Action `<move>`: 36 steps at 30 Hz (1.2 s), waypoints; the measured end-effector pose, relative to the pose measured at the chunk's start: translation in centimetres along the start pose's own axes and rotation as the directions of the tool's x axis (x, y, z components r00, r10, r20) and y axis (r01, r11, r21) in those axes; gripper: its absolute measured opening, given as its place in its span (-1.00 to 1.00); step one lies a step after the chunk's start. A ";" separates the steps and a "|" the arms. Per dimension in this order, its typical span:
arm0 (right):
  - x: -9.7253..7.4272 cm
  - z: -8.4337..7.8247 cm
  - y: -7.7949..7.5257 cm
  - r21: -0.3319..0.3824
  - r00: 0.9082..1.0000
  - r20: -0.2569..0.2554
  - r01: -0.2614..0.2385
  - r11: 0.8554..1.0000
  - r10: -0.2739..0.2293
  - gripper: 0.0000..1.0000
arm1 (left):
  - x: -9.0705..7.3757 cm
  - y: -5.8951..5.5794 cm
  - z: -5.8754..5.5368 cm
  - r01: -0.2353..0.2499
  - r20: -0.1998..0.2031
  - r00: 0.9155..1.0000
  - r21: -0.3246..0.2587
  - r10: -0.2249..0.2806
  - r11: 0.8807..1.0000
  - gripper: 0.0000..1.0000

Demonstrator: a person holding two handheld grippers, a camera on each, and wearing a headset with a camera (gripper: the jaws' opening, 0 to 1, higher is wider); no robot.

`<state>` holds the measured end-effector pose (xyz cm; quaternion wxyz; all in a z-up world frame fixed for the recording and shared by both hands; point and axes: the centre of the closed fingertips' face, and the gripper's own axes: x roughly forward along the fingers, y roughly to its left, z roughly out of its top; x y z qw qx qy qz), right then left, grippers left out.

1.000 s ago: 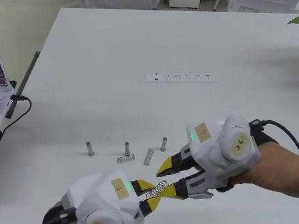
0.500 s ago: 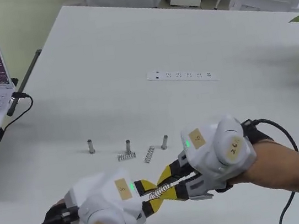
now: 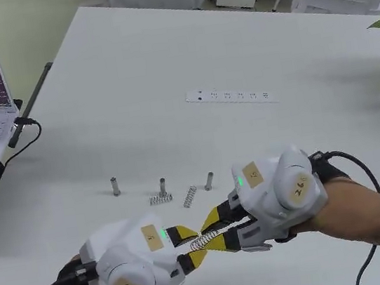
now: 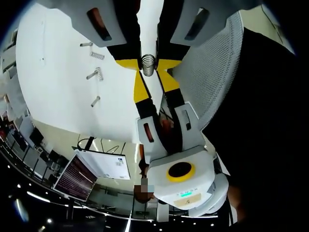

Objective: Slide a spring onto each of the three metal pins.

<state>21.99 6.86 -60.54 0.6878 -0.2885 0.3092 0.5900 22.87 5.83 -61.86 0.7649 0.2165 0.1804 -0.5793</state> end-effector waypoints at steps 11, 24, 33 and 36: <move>-0.3 -1.5 -0.9 0.065 0.999 -0.009 0.042 0.997 -0.041 -0.83 | -0.9 2.8 -2.1 -0.077 0.007 0.997 -0.139 0.078 0.987 -0.75; 0.2 -3.0 -1.1 0.118 0.998 -0.028 0.057 0.991 -0.054 -0.83 | -2.3 5.8 -4.5 -0.166 0.002 0.985 -0.277 0.174 0.946 -0.64; 0.2 -3.9 -2.4 0.159 0.995 -0.042 0.100 0.982 -0.095 -0.83 | -3.7 8.1 -6.3 -0.235 -0.019 0.970 -0.344 0.243 0.909 -0.50; 0.3 -4.0 -3.0 0.164 0.994 -0.047 0.107 0.981 -0.100 -0.83 | -4.2 9.0 -7.1 -0.258 -0.026 0.963 -0.366 0.267 0.894 -0.46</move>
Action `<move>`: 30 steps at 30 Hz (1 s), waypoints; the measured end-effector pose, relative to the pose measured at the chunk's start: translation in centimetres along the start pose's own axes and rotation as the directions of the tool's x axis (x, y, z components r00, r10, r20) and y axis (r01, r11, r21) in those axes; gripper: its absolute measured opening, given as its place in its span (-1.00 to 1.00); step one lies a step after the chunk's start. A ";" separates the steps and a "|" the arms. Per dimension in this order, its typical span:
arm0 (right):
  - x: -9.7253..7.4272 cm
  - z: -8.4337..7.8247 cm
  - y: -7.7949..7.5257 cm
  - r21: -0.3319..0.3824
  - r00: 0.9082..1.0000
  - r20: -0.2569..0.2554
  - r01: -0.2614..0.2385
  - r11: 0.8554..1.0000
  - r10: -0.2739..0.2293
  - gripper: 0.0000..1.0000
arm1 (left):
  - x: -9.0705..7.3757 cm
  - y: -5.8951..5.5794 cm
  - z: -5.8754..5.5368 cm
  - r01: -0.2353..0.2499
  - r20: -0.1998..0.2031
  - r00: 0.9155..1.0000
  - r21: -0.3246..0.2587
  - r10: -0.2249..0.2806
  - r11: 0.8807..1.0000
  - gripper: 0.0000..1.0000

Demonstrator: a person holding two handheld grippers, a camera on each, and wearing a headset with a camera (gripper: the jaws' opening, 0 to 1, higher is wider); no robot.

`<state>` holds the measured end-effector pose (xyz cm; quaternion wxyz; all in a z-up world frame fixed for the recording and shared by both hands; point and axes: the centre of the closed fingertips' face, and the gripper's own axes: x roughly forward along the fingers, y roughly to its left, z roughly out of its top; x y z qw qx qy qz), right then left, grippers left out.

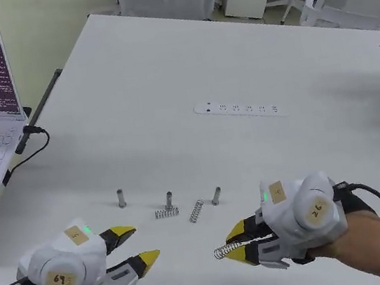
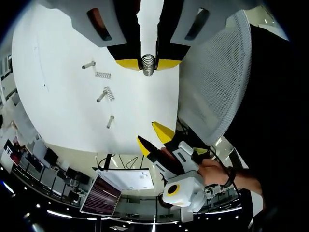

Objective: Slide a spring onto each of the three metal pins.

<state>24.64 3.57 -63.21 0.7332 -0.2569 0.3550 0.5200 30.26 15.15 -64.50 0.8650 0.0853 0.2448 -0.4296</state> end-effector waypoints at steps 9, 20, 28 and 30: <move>0.7 0.7 -1.5 0.011 1.000 -0.013 0.013 1.000 -0.013 -0.83 | -0.5 2.4 -0.7 -0.041 0.000 0.999 -0.040 0.041 0.998 -0.31; 2.2 2.1 -3.1 0.020 0.999 -0.016 0.040 0.999 -0.039 -0.83 | -1.4 4.3 -1.5 -0.065 -0.003 0.998 -0.065 0.065 0.996 -0.22; 3.5 3.0 -3.5 0.022 0.999 -0.024 0.026 0.999 -0.026 -0.83 | -2.1 5.4 -2.3 -0.082 -0.005 0.997 -0.083 0.082 0.993 -0.16; 3.8 3.1 -3.8 0.017 0.999 -0.029 0.024 1.000 -0.023 -0.83 | -2.3 5.5 -2.4 -0.085 -0.007 0.996 -0.086 0.084 0.993 -0.15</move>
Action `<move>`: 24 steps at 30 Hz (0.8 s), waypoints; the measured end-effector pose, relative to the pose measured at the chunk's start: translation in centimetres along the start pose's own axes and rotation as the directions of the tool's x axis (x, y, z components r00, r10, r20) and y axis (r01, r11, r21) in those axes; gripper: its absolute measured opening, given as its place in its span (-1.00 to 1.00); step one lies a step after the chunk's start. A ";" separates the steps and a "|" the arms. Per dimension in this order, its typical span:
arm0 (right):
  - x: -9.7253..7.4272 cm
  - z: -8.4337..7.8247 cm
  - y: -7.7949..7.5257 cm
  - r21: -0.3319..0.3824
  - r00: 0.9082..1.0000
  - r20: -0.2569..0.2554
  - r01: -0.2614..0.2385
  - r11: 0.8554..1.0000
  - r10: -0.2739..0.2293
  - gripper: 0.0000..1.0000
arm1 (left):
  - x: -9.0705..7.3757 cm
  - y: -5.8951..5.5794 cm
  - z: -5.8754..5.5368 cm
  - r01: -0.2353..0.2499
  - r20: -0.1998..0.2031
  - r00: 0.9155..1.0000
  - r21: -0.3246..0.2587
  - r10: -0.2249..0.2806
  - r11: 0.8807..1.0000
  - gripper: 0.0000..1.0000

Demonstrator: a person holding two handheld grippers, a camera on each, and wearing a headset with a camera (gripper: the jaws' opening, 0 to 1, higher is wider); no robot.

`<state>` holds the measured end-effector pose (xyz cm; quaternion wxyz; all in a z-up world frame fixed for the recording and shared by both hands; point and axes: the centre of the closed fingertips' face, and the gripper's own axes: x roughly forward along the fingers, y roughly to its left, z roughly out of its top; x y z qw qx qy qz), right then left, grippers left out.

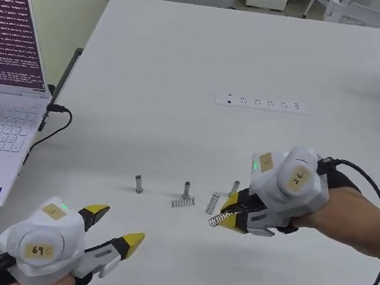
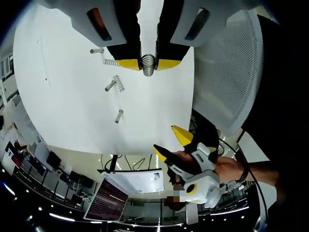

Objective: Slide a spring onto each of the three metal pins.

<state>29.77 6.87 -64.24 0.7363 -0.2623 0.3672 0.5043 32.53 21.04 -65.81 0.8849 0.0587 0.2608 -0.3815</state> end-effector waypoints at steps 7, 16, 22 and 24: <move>1.2 1.5 -1.2 -0.018 1.000 -0.014 -0.007 1.000 0.006 -0.83 | -0.6 0.6 -0.4 -0.008 0.000 1.000 -0.006 0.008 1.000 -0.09; 3.0 3.4 -2.6 -0.048 1.000 -0.016 -0.010 0.999 0.009 -0.83 | -1.0 1.1 -0.7 -0.018 0.012 1.000 -0.018 0.018 1.000 -0.05; 3.6 4.7 -3.8 -0.051 1.000 -0.009 -0.013 0.999 0.013 -0.83 | -1.3 1.5 -0.9 -0.027 0.017 0.999 -0.032 0.028 0.999 -0.03; 4.0 5.2 -4.2 -0.058 1.000 -0.009 -0.012 0.998 0.011 -0.83 | -1.3 1.6 -1.0 -0.029 0.016 0.999 -0.035 0.029 0.999 -0.03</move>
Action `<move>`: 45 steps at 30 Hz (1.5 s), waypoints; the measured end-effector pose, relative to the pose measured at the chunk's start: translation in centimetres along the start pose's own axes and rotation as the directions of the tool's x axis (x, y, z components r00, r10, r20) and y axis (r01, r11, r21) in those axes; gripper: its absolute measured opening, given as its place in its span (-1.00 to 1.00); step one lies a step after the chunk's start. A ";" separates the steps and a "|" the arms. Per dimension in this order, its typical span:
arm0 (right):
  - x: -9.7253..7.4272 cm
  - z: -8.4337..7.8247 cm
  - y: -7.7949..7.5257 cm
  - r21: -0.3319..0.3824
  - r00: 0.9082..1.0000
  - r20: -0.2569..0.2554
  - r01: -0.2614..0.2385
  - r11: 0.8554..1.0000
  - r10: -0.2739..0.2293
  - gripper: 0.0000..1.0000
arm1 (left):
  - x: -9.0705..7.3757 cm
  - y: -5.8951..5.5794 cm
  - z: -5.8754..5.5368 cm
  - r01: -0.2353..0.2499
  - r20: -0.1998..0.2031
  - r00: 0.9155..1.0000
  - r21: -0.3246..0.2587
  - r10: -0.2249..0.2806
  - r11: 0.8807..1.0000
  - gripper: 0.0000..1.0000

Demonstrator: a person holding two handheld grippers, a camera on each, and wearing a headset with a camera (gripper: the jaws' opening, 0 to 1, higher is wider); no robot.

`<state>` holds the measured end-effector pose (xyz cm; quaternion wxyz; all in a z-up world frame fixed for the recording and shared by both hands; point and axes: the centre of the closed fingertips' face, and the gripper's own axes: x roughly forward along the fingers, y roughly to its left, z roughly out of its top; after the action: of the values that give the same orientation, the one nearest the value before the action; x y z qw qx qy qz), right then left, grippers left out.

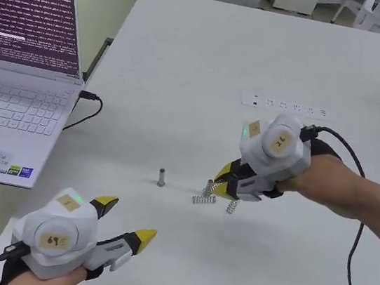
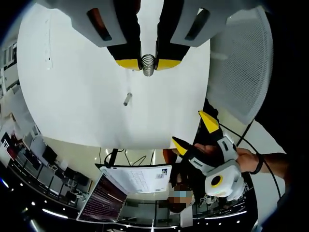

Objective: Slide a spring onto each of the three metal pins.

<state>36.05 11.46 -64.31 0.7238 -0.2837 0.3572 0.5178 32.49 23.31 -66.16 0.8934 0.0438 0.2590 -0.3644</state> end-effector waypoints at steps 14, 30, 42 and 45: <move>4.0 2.0 -2.4 -0.013 1.000 0.002 -0.024 1.000 0.024 -0.83 | -0.3 0.4 0.3 -0.017 0.007 1.000 -0.009 0.017 1.000 -0.02; 8.2 3.4 -5.5 0.022 1.000 0.015 -0.019 1.000 0.019 -0.83 | -0.7 0.5 1.2 -0.032 0.019 0.999 -0.007 0.032 0.999 0.04; 10.4 3.1 -6.0 0.017 1.000 -0.010 -0.030 0.999 0.030 -0.83 | -0.9 0.6 1.1 -0.042 0.015 0.999 -0.018 0.043 0.999 0.03; 10.5 3.2 -5.8 0.009 0.999 -0.019 -0.030 1.000 0.030 -0.83 | -0.9 0.6 1.1 -0.045 0.016 0.999 -0.024 0.045 0.999 0.03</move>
<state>44.52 17.96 -70.69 0.7137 -0.2802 0.3706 0.5241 32.83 24.08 -64.85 0.9040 0.0360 0.2547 -0.3416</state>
